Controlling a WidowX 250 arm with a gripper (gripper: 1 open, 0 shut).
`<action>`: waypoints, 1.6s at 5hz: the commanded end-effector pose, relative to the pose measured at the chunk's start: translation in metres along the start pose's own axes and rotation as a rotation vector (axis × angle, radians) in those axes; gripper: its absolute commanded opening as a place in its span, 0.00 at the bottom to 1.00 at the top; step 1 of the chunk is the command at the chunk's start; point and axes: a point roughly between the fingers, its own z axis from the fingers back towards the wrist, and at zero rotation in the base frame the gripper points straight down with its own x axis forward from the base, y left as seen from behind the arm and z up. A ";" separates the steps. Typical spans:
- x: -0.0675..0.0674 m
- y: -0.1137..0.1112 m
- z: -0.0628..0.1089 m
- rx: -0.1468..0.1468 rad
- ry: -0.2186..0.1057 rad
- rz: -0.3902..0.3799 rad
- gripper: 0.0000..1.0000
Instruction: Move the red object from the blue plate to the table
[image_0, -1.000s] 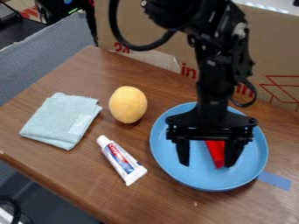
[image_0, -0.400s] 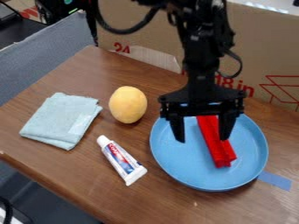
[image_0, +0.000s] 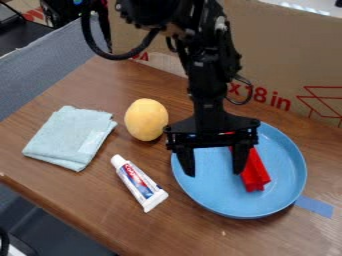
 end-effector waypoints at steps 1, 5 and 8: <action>0.006 -0.017 0.006 -0.036 -0.044 -0.018 1.00; -0.008 -0.033 0.011 -0.031 -0.073 -0.072 1.00; -0.016 -0.056 -0.016 -0.050 -0.078 -0.137 1.00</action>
